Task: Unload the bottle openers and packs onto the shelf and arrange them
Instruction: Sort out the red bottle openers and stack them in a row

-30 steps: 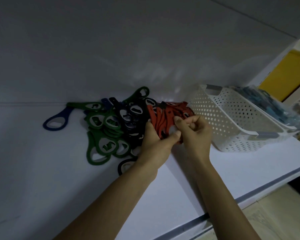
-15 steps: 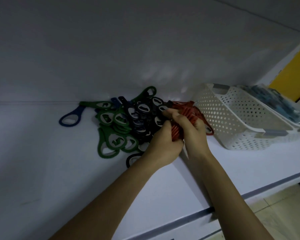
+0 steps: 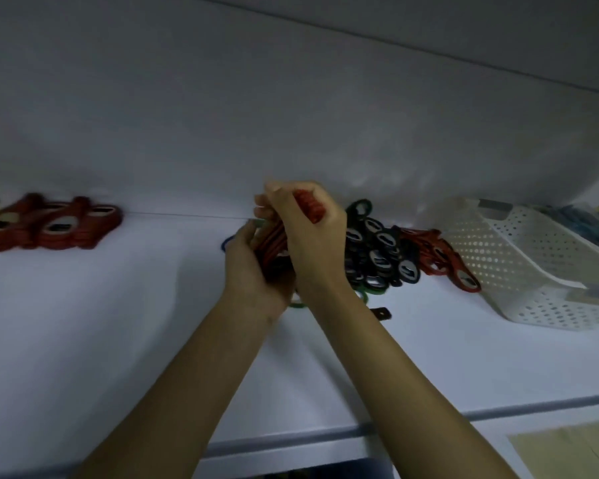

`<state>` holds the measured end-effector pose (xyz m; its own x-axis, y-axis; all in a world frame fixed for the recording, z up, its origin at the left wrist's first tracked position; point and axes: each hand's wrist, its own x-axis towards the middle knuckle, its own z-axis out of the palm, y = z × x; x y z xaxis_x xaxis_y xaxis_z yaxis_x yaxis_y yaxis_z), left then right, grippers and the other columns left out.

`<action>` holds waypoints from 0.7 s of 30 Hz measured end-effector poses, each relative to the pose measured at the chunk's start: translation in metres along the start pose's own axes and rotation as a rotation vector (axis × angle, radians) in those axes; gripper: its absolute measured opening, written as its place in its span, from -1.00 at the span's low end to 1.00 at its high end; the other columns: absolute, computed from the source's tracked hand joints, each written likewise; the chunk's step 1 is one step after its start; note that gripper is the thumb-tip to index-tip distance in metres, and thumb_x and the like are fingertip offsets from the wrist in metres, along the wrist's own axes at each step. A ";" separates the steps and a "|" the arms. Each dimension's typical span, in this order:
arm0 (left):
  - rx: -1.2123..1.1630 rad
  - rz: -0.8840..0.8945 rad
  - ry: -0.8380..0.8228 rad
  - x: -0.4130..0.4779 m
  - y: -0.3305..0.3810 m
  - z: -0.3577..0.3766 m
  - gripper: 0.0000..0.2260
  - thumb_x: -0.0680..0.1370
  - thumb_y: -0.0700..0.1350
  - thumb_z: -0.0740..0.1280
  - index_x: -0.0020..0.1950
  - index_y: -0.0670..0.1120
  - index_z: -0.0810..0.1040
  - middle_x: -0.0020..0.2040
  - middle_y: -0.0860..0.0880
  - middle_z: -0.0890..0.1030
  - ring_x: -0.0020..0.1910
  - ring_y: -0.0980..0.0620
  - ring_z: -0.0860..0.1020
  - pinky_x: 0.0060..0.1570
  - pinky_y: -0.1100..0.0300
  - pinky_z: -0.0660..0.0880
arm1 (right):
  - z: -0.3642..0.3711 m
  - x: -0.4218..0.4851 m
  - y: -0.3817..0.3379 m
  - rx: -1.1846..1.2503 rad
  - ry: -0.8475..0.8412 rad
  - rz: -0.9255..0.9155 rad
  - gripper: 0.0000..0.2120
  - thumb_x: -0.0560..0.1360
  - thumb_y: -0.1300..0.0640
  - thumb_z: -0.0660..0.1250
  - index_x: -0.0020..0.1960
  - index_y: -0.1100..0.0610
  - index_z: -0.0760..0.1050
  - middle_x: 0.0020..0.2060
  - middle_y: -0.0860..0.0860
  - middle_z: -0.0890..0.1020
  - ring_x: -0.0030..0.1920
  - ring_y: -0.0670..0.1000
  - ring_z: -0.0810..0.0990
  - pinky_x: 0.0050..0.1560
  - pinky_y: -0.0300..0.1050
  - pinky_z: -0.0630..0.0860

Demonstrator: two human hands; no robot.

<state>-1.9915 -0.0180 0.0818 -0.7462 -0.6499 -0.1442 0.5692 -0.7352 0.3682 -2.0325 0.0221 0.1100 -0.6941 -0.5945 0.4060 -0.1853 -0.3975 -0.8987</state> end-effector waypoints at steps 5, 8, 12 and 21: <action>0.209 0.166 0.057 -0.017 0.051 -0.030 -0.65 0.63 -0.05 0.13 -0.21 -0.09 0.62 -0.35 0.00 0.63 -0.38 0.13 0.62 -0.38 0.30 0.52 | 0.062 -0.007 0.007 -0.010 -0.056 0.062 -0.68 0.53 0.09 0.34 -0.34 0.21 0.45 -0.49 0.05 0.56 -0.44 0.03 0.56 -0.29 -0.06 0.56; 0.619 0.375 0.046 -0.028 0.068 -0.049 -0.69 0.62 0.09 0.13 0.11 -0.07 0.55 -0.04 -0.04 0.67 -0.07 0.06 0.65 -0.19 0.22 0.56 | 0.091 -0.002 0.011 0.087 0.065 0.213 -0.67 0.54 0.07 0.33 -0.35 0.17 0.44 -0.47 0.02 0.56 -0.38 0.01 0.57 -0.11 0.02 0.58; 1.270 0.596 0.116 -0.034 0.089 -0.073 -0.86 0.61 0.02 0.16 0.01 0.00 0.44 -0.13 -0.01 0.64 -0.27 0.09 0.65 -0.23 0.23 0.59 | 0.113 0.009 0.022 0.143 0.074 0.462 -0.72 0.53 0.07 0.34 -0.32 0.12 0.45 -0.38 0.00 0.60 -0.26 -0.04 0.58 0.02 -0.07 0.54; 1.473 0.626 0.123 -0.010 0.158 -0.093 -0.64 0.62 0.07 0.08 0.10 -0.19 0.47 -0.14 -0.11 0.62 -0.34 0.02 0.58 -0.41 0.27 0.48 | 0.116 0.026 0.042 -0.097 -0.382 0.405 -0.73 0.52 0.21 0.36 0.19 0.25 0.51 0.05 0.17 0.65 0.06 0.10 0.63 0.14 -0.09 0.55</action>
<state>-1.8619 -0.1459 0.0564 -0.4626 -0.8271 0.3192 -0.1065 0.4093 0.9062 -1.9774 -0.0909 0.1017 -0.4254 -0.9041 0.0405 -0.0317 -0.0298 -0.9991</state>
